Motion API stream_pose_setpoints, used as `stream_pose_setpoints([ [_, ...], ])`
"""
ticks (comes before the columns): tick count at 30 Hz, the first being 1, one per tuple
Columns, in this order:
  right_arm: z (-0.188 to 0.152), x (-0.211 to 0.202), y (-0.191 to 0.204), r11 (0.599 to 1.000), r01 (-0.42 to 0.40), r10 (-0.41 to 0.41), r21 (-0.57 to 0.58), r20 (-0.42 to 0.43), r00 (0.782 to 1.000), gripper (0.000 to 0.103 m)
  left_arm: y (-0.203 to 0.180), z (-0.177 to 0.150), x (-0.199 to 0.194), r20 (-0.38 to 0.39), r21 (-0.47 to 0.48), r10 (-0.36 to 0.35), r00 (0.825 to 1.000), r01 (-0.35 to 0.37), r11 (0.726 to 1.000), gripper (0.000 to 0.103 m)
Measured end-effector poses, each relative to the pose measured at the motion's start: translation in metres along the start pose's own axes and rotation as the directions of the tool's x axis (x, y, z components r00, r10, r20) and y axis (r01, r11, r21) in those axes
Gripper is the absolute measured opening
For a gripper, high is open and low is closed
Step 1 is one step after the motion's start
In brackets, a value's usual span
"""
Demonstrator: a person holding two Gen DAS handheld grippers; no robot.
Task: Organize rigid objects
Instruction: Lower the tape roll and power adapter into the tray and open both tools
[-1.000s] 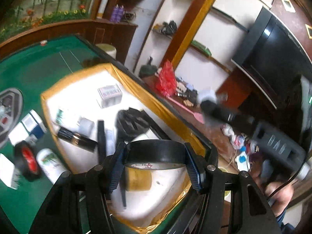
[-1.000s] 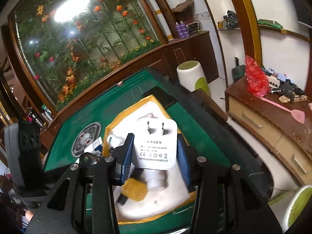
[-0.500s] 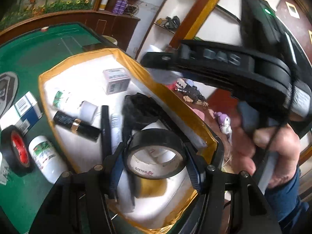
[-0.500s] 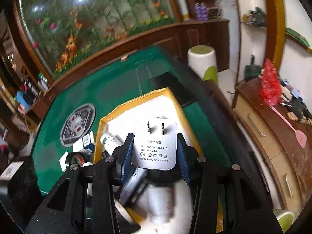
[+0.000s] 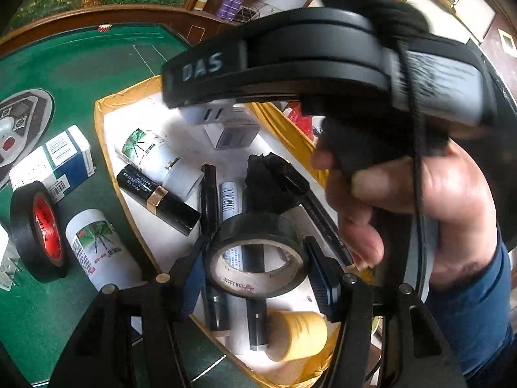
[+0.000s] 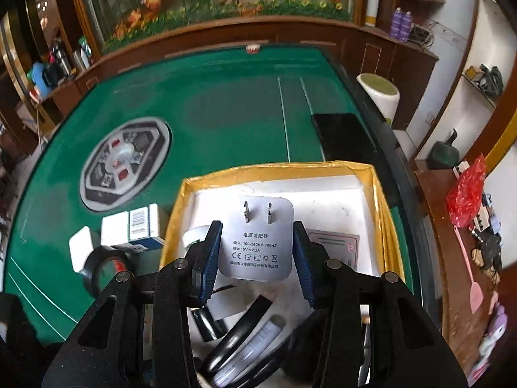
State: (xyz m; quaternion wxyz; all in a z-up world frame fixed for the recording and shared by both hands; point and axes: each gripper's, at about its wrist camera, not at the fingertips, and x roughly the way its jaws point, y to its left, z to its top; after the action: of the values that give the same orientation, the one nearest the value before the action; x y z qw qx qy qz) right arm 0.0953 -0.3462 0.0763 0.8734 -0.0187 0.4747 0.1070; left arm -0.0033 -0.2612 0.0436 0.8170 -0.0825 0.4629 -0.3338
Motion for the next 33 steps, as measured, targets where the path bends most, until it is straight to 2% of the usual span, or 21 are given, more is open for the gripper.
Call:
stream_pose_setpoints([
  [2,0.001,0.009,0.0,0.999,-0.031,0.03,-0.013,-0.028,0.999,0.041,-0.003,-0.001,-0.001,0.002,0.009,0.01,1.0,-0.01,1.0,0.059],
  [6,0.0,0.019,0.0,1.0,-0.009,0.008,-0.021,-0.056,0.998,0.041,-0.009,-0.002,-0.001,0.008,0.023,0.029,1.0,-0.029,0.999,0.059],
  [13,-0.001,0.025,-0.014,0.998,-0.028,0.031,0.048,-0.061,0.998,0.041,-0.015,0.001,-0.001,0.014,0.037,0.044,0.999,-0.044,0.998,0.059],
  [16,-0.002,0.024,-0.013,0.999,-0.024,0.027,0.044,-0.056,0.998,0.041,-0.018,-0.001,0.003,0.017,0.037,0.046,0.999,-0.047,0.998,0.059],
  [20,-0.002,0.017,-0.016,0.997,-0.022,0.024,0.071,-0.028,0.999,0.043,-0.016,-0.002,0.006,0.02,0.027,0.03,0.999,-0.031,0.999,0.06],
  [22,-0.003,0.012,-0.019,0.995,-0.032,0.034,0.09,-0.017,0.999,0.05,-0.017,-0.002,0.004,0.027,0.028,0.015,1.0,-0.015,1.0,0.061],
  [24,-0.004,0.003,-0.021,0.993,-0.04,0.04,0.111,0.004,0.999,0.055,-0.02,-0.002,0.001,0.041,0.038,0.004,0.999,-0.006,0.999,0.067],
  [27,-0.008,-0.018,-0.023,0.99,-0.044,0.039,0.135,0.045,0.998,0.055,-0.025,-0.004,-0.006,0.078,0.059,-0.004,0.997,-0.001,0.998,0.07],
  [33,-0.028,-0.067,-0.032,0.976,0.006,-0.036,0.216,0.138,0.99,0.056,-0.03,-0.006,-0.017,0.143,0.081,-0.004,0.99,-0.007,0.997,0.072],
])
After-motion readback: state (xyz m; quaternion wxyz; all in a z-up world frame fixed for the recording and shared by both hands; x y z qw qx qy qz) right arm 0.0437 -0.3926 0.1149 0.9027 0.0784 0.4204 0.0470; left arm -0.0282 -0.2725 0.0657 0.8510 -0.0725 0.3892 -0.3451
